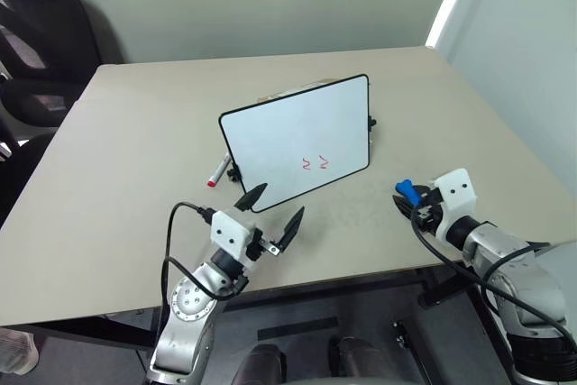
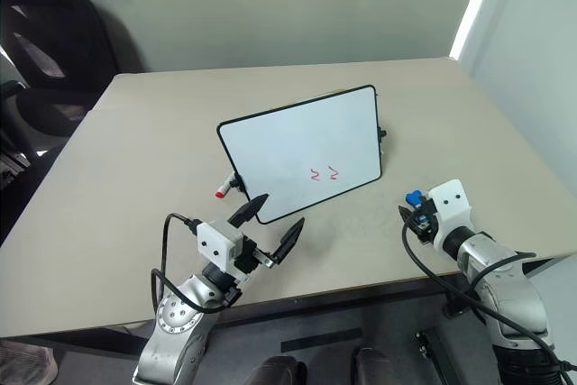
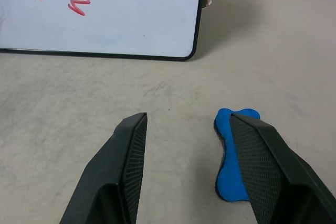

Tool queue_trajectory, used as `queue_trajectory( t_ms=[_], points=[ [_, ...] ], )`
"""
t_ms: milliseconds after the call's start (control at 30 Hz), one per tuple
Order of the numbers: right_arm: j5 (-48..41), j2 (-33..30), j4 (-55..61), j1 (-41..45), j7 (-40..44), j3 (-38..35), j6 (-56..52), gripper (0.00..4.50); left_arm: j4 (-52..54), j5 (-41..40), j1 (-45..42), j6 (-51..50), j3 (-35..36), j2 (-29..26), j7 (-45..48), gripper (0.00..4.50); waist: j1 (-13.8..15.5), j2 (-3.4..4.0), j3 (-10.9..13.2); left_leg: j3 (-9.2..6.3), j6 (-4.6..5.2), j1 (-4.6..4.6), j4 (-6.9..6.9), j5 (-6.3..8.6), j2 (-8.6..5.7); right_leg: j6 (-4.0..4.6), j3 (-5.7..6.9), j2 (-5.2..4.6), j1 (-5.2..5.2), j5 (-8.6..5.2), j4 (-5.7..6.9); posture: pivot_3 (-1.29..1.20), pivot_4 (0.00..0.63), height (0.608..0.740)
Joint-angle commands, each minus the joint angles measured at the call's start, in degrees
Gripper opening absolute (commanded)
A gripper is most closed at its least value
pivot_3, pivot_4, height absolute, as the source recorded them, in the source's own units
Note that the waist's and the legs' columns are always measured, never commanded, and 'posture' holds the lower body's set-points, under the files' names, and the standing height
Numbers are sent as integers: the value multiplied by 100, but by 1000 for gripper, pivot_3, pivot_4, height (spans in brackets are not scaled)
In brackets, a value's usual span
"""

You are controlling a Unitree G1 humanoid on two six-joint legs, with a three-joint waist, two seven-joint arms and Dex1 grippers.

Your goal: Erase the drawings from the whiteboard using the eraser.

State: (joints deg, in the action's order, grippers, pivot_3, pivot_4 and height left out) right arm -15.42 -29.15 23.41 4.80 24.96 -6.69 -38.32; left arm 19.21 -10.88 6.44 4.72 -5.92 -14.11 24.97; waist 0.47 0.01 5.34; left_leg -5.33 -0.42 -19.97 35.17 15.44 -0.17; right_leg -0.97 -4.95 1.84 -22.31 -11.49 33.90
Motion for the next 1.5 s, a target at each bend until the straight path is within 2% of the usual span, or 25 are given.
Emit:
queue_trajectory(
  t_ms=[33, 400, 667, 867, 1200, 1300, 1433, 1500],
  points=[
    [0, -47, 70, 175, -89, -149, -27, 2618, 29, 91, -54, 51, -109, 69, -30, 4500, 0, 0, 0, 0, 0, 0, 0, 0, 0, 0, 0, 0, 0, 0, 0, 0, 150, 739],
    [-126, -353, -681, 939, 161, -108, -536, 2618, 12, 222, 72, 144, -134, 165, -133, 4500, -4, 2, -2, 0, 2, 0, 0, -1, 0, -1, 0, 0, -1, 1, 1, 0, 150, 739],
    [-157, -792, -1751, 1759, 660, 266, -1444, 2618, 164, 200, 227, 117, -180, 186, -176, 4500, 0, 6, -4, 1, 4, 0, -1, -2, 0, -1, 0, 0, 0, 1, 1, 0, 150, 739],
    [-193, -1071, -2087, 2074, 1022, 548, -1934, 2618, 337, 183, 384, 76, -210, 197, -199, 4500, 2, 8, -5, 1, 3, 0, -2, -4, 0, -1, 0, 0, 0, 1, 2, 0, 150, 739],
    [92, -1101, -3010, 2799, 1173, 1032, -1959, 2618, 429, 142, 483, 29, -239, 207, -190, 4500, -2, 21, -11, 0, 4, 1, -1, -6, 1, 0, 0, 0, -2, 1, 6, 0, 150, 739],
    [172, -1156, -3133, 2864, 1211, 1165, -1986, 1997, 437, 124, 499, 25, -237, 203, -178, 4500, 1, 25, -14, 0, 4, 0, -2, -6, 1, 1, 0, 0, -3, 2, 6, 0, 150, 739],
    [193, -1194, -3112, 2899, 1265, 1162, -1915, 703, 439, 109, 503, 27, -229, 191, -172, 4500, 3, 28, -18, 0, 5, 0, -2, -4, 1, 1, 0, -1, -1, 2, 5, 0, 150, 739],
    [163, -1232, -2967, 2882, 1273, 1090, -1928, 524, 446, 111, 514, 34, -225, 188, -176, 4500, 4, 28, -18, 1, 5, 0, -2, -3, 1, 1, 0, -1, 0, 2, 5, 0, 150, 739]
  ],
)
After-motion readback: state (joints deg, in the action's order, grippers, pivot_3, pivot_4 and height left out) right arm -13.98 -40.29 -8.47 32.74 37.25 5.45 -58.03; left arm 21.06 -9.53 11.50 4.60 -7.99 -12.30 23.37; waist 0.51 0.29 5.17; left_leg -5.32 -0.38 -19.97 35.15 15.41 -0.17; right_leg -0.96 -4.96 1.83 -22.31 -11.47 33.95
